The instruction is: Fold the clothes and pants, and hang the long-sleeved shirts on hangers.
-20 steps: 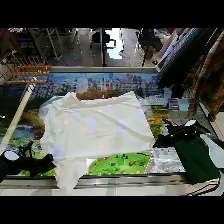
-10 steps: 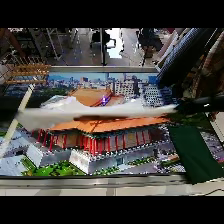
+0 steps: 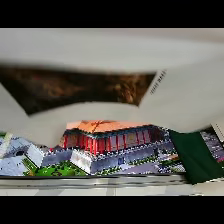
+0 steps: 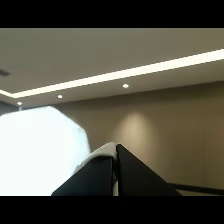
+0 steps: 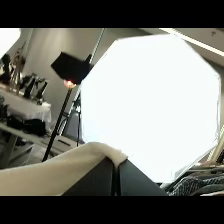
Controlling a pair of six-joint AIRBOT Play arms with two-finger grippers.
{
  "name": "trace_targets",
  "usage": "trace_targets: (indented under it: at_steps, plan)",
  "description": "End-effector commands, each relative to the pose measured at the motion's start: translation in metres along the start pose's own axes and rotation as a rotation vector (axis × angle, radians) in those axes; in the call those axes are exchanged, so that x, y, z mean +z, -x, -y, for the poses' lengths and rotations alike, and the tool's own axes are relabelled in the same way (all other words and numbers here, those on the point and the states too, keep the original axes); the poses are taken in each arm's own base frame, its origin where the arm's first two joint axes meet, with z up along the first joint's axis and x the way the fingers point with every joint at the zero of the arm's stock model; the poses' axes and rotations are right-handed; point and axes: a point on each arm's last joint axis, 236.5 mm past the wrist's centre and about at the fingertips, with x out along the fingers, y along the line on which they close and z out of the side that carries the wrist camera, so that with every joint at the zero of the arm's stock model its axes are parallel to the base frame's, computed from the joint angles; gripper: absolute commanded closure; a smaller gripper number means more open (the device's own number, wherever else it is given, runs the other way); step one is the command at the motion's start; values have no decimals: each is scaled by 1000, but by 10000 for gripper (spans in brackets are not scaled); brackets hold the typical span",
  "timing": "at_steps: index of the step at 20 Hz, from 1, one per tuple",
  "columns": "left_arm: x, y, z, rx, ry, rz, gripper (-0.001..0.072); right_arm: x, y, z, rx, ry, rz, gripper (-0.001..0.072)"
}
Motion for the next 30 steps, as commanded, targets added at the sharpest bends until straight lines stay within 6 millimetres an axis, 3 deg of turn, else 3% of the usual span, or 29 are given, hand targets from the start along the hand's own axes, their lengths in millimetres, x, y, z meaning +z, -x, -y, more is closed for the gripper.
trace_targets:
  at_steps: [1, 3, 5, 8, 10, 12, 15, 16, 18, 20, 24, 28, 30]
  plan:
    - [-41, 16, -58, 195, -86, -234, 703, -18, -23, -9, 85, -103, -37, 691]
    - [-104, 55, -114, 376, -28, -511, 704, -102, -57, -36, 258, -279, -270, 691]
    - [-157, 85, -153, 461, 66, -648, 704, -210, -73, -76, 457, -485, -579, 691]
    - [-280, 137, -204, 513, 270, -833, 703, -358, -88, -141, 586, -671, -897, 691]
    - [-369, 184, -251, 656, 339, -893, 703, -461, -100, -177, 527, -656, -1036, 691]
    - [-448, 243, -307, 844, 289, -930, 703, -547, -116, -191, 415, -615, -1087, 691]
    - [-514, 312, -378, 1063, 264, -981, 703, -636, -150, -184, 241, -620, -1050, 692]
    - [-531, 322, -391, 1060, 308, -1008, 703, -657, -159, -181, 191, -623, -1032, 692]
    - [-551, 317, -403, 989, 427, -1036, 704, -681, -170, -184, 170, -633, -1031, 692]
    - [-551, 316, -407, 968, 558, -1047, 704, -685, -169, -191, 203, -636, -1059, 692]
    - [-545, 341, -382, 939, 720, -1164, 704, -693, -137, -202, 293, -619, -1189, 692]
    - [-562, 347, -398, 989, 710, -1128, 704, -711, -127, -211, 305, -622, -1230, 692]
    - [-566, 336, -408, 1005, 729, -1049, 704, -717, -131, -209, 282, -621, -1215, 692]
